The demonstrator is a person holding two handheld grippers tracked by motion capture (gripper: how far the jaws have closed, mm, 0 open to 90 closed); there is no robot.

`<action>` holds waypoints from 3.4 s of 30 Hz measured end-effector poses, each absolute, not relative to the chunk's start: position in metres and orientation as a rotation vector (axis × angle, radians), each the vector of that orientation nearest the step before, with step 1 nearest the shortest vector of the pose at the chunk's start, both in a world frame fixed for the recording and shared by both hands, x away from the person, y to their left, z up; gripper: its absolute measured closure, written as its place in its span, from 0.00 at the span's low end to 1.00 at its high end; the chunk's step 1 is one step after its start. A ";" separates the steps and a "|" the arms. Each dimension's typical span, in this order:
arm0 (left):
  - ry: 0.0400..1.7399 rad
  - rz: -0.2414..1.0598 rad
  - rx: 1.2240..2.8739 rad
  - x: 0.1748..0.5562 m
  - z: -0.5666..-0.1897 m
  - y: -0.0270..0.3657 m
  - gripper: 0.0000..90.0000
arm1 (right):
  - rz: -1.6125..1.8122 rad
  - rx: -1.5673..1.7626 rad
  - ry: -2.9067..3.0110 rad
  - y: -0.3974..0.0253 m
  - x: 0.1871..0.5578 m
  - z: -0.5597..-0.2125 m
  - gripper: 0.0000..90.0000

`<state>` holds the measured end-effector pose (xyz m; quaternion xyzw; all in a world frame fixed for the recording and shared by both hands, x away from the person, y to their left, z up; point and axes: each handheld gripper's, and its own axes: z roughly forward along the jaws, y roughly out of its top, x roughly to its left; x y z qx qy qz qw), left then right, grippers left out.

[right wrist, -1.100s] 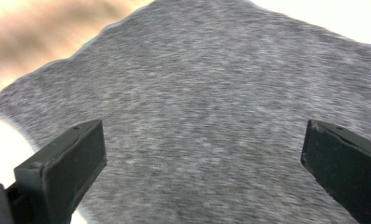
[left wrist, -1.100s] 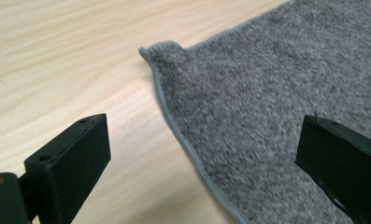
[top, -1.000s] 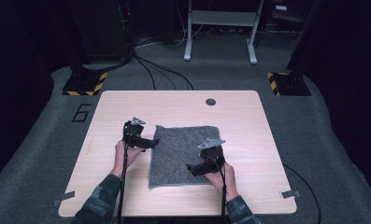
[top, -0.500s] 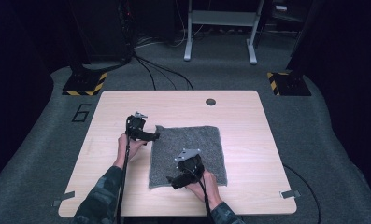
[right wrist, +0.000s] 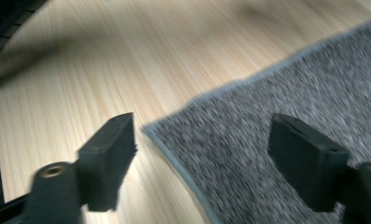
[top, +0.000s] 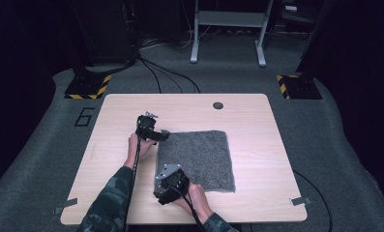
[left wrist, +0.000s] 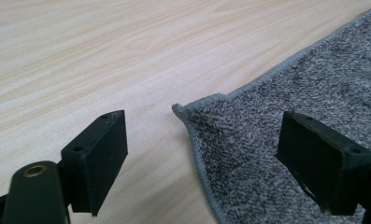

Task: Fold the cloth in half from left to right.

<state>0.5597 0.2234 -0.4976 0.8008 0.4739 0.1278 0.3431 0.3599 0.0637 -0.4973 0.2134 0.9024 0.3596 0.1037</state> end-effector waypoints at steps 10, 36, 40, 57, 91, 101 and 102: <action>1.262 0.357 2.089 0.569 -0.503 0.220 0.43 | 0.999 0.624 2.680 0.085 0.355 -0.508 0.65; 1.181 0.460 2.177 0.564 -0.488 0.202 0.96 | 1.172 0.733 2.610 0.070 0.353 -0.498 0.97; 1.169 0.467 2.182 0.566 -0.471 0.206 0.96 | 1.238 0.745 2.567 0.064 0.353 -0.485 0.97; 1.157 0.523 2.225 0.570 -0.423 0.205 0.96 | 1.366 0.716 2.472 0.056 0.347 -0.455 0.97; 1.158 0.520 2.439 0.589 -0.411 0.110 0.92 | 1.416 0.957 2.306 -0.027 0.338 -0.464 0.97; 1.162 0.484 2.454 0.595 -0.425 0.088 0.91 | 1.372 1.010 2.304 -0.041 0.337 -0.478 0.97; 1.159 0.474 2.456 0.595 -0.426 0.085 0.91 | 1.372 1.010 2.304 -0.041 0.337 -0.478 0.97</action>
